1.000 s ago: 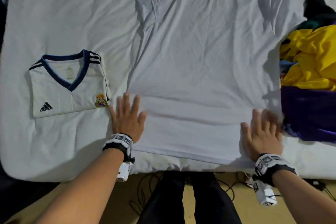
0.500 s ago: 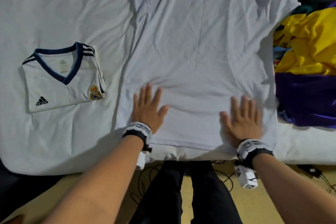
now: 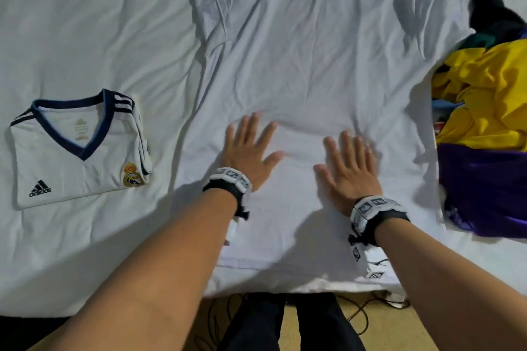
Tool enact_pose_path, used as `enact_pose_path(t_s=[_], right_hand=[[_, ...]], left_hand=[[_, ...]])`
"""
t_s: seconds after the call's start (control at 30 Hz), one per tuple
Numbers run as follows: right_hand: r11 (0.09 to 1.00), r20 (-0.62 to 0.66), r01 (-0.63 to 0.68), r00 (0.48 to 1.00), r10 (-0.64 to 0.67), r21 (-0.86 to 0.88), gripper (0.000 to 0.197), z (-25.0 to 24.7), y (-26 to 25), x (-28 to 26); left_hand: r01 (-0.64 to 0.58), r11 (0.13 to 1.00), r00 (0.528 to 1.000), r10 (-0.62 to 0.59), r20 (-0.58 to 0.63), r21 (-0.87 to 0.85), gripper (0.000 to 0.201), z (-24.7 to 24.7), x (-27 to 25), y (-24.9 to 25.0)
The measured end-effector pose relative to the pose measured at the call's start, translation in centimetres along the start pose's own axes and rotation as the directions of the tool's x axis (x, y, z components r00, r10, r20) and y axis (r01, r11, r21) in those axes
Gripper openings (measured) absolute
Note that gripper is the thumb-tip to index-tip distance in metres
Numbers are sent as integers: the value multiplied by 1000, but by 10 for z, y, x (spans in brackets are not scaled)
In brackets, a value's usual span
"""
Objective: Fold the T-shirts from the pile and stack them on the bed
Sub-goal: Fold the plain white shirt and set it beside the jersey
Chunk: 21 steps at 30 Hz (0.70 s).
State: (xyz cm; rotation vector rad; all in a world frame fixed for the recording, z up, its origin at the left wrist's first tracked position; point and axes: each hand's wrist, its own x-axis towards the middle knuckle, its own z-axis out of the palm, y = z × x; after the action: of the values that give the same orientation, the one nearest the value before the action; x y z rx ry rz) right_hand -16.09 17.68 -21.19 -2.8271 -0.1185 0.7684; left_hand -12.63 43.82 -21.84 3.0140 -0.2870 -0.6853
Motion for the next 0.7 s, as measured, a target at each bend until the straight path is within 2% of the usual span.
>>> enact_pose_path(t_s=[0.07, 0.1, 0.17, 0.2, 0.23, 0.3, 0.37, 0.4, 0.43, 0.5, 0.57, 0.63, 0.67, 0.7], right_hand=[[981, -7, -188, 982, 189, 47, 72, -9, 28, -1], [959, -24, -273, 961, 276, 73, 75, -14, 37, 1], [936, -90, -339, 933, 348, 96, 79, -21, 40, 14], [951, -136, -300, 941, 308, 82, 79, -24, 33, 23], [976, -175, -210, 961, 216, 49, 77, -28, 21, 34], [997, -175, 57, 983, -65, -49, 73, -30, -4, 57], [952, -120, 264, 952, -283, -153, 70, -29, -18, 78], [942, -99, 287, 947, -306, -174, 67, -31, -16, 85], [948, -99, 262, 954, -283, -178, 64, -35, -8, 92], [984, -135, 125, 981, -142, -127, 66, -45, 17, 101], [997, -144, -79, 987, 76, -18, 70, -61, 41, 108], [956, -133, -268, 950, 283, 118, 73, -74, 52, 121], [928, -137, -331, 925, 355, 170, 74, -80, 49, 131], [920, -167, -344, 912, 375, 189, 77, -86, 42, 144]], left_hand=[[164, 986, 986, -163, -30, 28, 78, -6, -1, -39], [263, 964, 964, -260, -53, 45, 80, -11, -2, -52], [368, 927, 925, -357, -127, 68, 81, -21, 8, -55], [342, 939, 931, -331, -152, 47, 80, -26, 18, -44], [258, 966, 953, -253, -168, 13, 79, -30, 31, -29], [35, 999, 980, -36, -194, -8, 76, -31, 58, 10], [-83, 996, 988, 86, -126, 30, 73, -29, 80, 35], [-104, 993, 991, 109, -83, 64, 71, -29, 89, 36], [-118, 989, 990, 123, -63, 86, 69, -30, 97, 29], [-94, 992, 990, 102, -98, 86, 72, -32, 109, 4], [94, 995, 985, -88, -149, 31, 79, -38, 119, -25], [330, 943, 922, -333, -196, -48, 83, -50, 132, -45], [384, 920, 894, -391, -218, -74, 83, -58, 142, -46], [371, 924, 892, -382, -243, -88, 82, -67, 153, -40]])
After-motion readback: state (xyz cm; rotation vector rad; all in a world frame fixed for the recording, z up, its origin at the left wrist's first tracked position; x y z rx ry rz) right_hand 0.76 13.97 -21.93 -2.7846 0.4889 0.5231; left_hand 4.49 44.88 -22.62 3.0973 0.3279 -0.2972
